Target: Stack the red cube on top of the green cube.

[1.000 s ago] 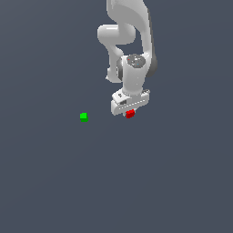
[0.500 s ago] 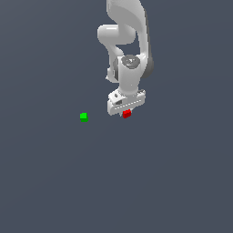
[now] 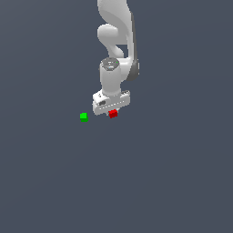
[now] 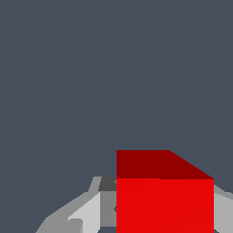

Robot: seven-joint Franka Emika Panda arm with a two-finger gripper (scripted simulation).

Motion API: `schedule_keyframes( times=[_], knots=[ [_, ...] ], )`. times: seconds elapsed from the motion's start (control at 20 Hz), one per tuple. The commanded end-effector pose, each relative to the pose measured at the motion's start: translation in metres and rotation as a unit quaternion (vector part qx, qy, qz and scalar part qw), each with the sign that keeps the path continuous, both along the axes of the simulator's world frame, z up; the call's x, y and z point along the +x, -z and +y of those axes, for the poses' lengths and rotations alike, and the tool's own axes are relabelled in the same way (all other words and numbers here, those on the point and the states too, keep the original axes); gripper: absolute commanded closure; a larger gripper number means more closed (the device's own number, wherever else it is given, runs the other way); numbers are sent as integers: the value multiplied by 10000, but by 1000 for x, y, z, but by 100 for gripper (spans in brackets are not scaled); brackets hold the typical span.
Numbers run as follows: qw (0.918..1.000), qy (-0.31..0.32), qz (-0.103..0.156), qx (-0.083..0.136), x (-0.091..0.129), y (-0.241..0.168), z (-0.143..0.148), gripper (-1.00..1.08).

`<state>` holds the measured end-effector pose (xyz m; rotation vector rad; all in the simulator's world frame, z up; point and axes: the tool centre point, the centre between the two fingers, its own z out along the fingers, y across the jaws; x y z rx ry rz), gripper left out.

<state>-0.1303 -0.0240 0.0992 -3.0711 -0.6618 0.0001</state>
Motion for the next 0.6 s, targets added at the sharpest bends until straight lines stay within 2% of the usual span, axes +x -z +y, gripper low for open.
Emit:
schedule_keyframes(
  times=[0.0, 0.3, 0.55],
  knots=[
    [10000, 3, -2, -4, -5, 5, -27, 108],
    [10000, 3, -1, -6, -16, 19, -93, 108],
    [10000, 3, -1, -6, -21, 28, -134, 108]
  ],
)
